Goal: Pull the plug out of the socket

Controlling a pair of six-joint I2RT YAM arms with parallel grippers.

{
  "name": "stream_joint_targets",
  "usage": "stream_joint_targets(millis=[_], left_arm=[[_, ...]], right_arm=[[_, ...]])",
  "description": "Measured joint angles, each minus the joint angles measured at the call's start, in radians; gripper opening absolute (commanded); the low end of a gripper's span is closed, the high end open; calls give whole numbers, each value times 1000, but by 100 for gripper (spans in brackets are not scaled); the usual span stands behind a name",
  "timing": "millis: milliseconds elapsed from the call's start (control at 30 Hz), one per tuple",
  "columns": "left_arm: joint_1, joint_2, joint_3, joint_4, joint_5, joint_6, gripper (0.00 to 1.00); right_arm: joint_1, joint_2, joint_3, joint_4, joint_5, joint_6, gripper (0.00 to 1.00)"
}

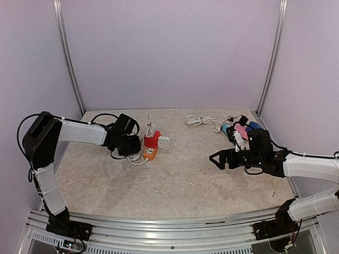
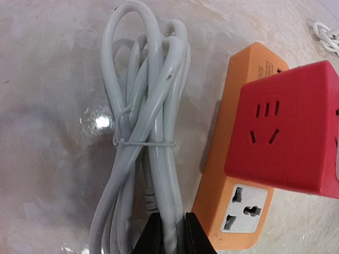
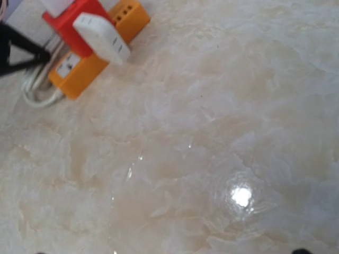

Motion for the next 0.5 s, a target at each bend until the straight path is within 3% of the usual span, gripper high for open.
stream_joint_targets(millis=[267, 500], left_arm=[[-120, -108, -148, 45, 11, -61, 14], [-246, -145, -183, 24, 37, -97, 14]], right_arm=[[0, -24, -6, 11, -12, 6, 100], [0, -50, -15, 14, -19, 10, 99]])
